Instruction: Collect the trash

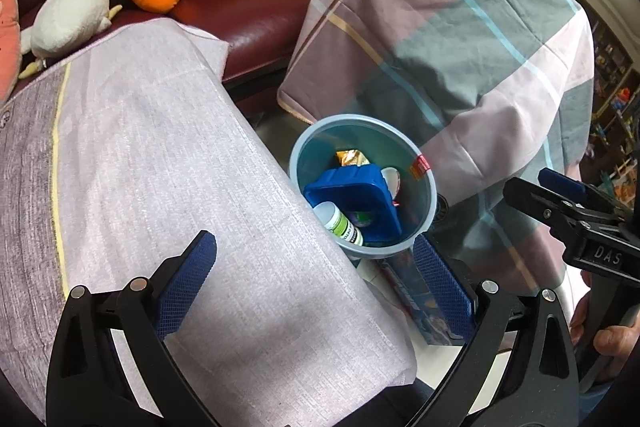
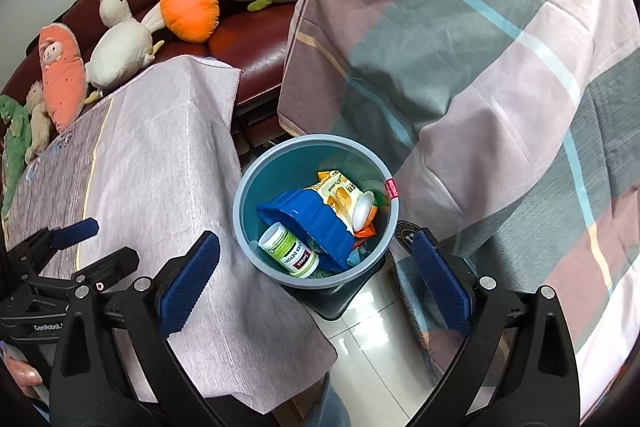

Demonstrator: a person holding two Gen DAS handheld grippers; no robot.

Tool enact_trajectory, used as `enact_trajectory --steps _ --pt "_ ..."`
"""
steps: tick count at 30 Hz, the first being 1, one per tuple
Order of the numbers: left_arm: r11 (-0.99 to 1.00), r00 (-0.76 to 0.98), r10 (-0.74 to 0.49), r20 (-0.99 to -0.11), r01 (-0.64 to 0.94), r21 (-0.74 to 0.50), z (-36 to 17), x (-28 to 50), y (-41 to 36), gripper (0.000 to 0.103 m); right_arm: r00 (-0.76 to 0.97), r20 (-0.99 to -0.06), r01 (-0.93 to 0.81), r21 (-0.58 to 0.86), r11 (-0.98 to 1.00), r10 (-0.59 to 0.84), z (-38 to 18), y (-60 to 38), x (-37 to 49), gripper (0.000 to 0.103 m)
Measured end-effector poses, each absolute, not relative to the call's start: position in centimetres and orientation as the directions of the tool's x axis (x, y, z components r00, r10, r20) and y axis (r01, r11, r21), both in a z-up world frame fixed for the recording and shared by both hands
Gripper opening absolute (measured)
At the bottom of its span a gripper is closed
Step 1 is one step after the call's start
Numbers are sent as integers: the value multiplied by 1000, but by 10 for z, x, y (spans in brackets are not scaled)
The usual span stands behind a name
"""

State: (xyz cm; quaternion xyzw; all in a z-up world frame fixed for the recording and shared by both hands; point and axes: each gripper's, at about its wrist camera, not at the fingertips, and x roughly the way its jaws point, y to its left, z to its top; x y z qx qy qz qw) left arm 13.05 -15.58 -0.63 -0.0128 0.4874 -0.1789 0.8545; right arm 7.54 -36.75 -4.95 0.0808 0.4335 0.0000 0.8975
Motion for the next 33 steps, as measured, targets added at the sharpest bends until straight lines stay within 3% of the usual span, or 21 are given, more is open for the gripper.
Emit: enact_trajectory --steps 33 --pt "952 489 -262 -832 275 -138 -21 125 -152 99 612 -789 63 122 991 58 -62 -365 71 95"
